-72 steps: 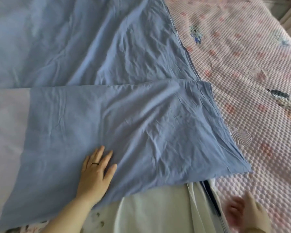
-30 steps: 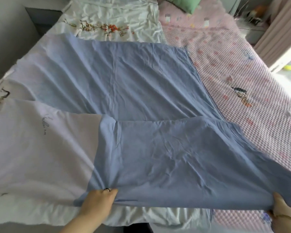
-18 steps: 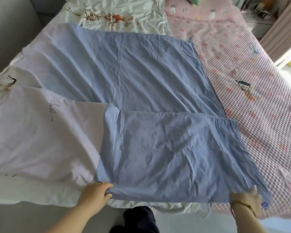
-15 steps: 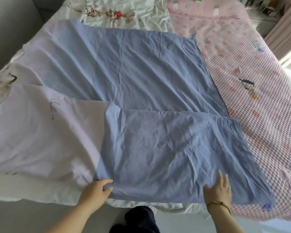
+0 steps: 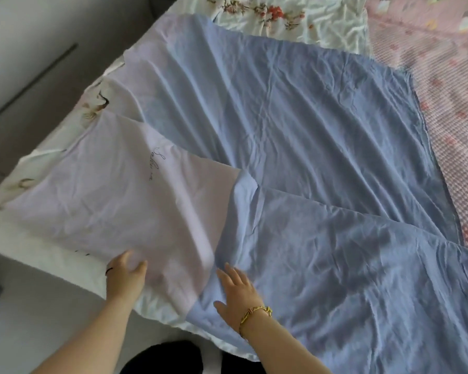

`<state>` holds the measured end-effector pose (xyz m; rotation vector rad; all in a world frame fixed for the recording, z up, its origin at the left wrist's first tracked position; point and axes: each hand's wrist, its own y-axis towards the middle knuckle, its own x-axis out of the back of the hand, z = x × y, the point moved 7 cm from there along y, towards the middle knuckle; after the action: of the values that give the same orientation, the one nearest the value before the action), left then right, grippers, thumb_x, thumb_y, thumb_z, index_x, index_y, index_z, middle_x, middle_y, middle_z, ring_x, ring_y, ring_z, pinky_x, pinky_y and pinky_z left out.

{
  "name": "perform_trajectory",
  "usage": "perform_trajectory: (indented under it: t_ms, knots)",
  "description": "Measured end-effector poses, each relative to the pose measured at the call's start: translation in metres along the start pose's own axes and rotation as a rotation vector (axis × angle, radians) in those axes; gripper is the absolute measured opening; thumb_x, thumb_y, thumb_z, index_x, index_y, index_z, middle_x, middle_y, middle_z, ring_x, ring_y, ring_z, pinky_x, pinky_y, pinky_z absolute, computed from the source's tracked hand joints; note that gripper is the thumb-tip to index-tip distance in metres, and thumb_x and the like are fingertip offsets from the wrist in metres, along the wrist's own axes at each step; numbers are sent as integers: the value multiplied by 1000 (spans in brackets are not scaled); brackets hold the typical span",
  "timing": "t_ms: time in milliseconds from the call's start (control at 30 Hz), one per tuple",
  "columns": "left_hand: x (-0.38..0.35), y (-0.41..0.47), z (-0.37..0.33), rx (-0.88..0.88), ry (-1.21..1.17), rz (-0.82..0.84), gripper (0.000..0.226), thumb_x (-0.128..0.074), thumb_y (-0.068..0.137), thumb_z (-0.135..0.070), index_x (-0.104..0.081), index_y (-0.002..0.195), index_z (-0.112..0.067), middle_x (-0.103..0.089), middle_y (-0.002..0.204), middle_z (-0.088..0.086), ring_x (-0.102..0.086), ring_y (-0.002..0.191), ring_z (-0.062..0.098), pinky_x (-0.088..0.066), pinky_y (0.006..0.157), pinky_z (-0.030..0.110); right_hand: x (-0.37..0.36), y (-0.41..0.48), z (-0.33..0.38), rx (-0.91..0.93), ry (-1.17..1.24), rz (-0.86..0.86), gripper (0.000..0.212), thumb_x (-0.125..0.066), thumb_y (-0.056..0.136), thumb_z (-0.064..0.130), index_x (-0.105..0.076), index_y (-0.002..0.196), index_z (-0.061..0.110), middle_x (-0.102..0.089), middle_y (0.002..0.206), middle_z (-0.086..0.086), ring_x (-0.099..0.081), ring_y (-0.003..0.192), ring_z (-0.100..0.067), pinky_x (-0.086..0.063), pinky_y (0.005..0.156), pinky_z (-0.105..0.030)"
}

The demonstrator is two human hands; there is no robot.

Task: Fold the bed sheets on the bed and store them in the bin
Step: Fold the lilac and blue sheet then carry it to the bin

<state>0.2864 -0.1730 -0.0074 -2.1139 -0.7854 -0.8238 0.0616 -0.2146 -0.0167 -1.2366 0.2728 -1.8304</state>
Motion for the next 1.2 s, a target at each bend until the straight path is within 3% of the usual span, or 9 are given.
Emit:
perform_trajectory:
  t_ms: [167,233,300,400,500,700,867,1133,1200]
  knots:
    - [45,77,50,244,-239,-66,34,-56,89,-6,-51,118,10,-47,125,29,-44,118,44,-35,93,44,-14,56,73,118,-154,-61,71,-53,87,46,-22,146,20,-7,156,-3,-11,143,-21,-13,115,-31]
    - [63,113,73,344,-331,-79,39,-60,87,-12,-49,116,12,-48,126,29,-47,114,45,-39,96,48,-26,76,100,88,-220,-104,92,-60,50,77,-57,123,22,-55,131,-4,-55,119,-20,-45,97,-33]
    - [87,162,97,430,-485,-67,62,-64,85,-20,-36,135,4,-42,137,22,-45,120,40,-38,101,47,-45,112,136,20,-276,-226,102,-58,19,81,-55,106,29,-71,97,8,-69,86,-10,-56,71,-34]
    - [110,204,107,513,-746,-52,69,-64,85,-28,-31,141,-5,-41,141,13,-45,124,33,-38,103,43,-68,128,162,38,-264,-361,51,-45,56,40,-44,103,18,-57,104,-2,-64,87,-19,-57,65,-29]
    - [117,234,102,546,-968,74,57,-54,91,-33,-34,140,-12,-41,142,9,-43,127,29,-39,101,41,-79,133,165,-54,-255,-440,55,-25,52,13,-45,102,13,-48,108,-7,-50,94,-24,-41,90,-31]
    - [132,248,96,518,-944,167,53,-52,92,-37,-39,136,-11,-48,136,12,-48,122,29,-43,93,39,-61,125,160,-249,-188,-565,49,-49,48,11,-51,96,10,-72,82,-7,-70,69,-24,-57,59,-33]
    - [180,246,103,336,-954,59,50,-49,93,-37,-40,136,-13,-47,137,5,-48,117,20,-39,87,29,-49,109,169,-262,-189,-583,32,-53,28,5,-66,49,24,-60,49,6,-57,40,-5,-39,34,-13]
    - [215,203,146,363,-1041,63,9,-49,95,-31,-52,100,-23,-47,137,5,-56,83,9,-52,54,14,-53,70,198,-185,-110,-643,27,-53,25,14,-64,43,30,-57,44,18,-53,35,-1,-33,31,-11]
    - [227,191,147,332,-1071,37,13,-49,95,-30,-53,104,-21,-48,136,5,-57,91,12,-54,64,18,-53,60,205,-184,-109,-671,25,-53,25,16,-63,42,31,-56,43,18,-52,34,0,-32,31,-11]
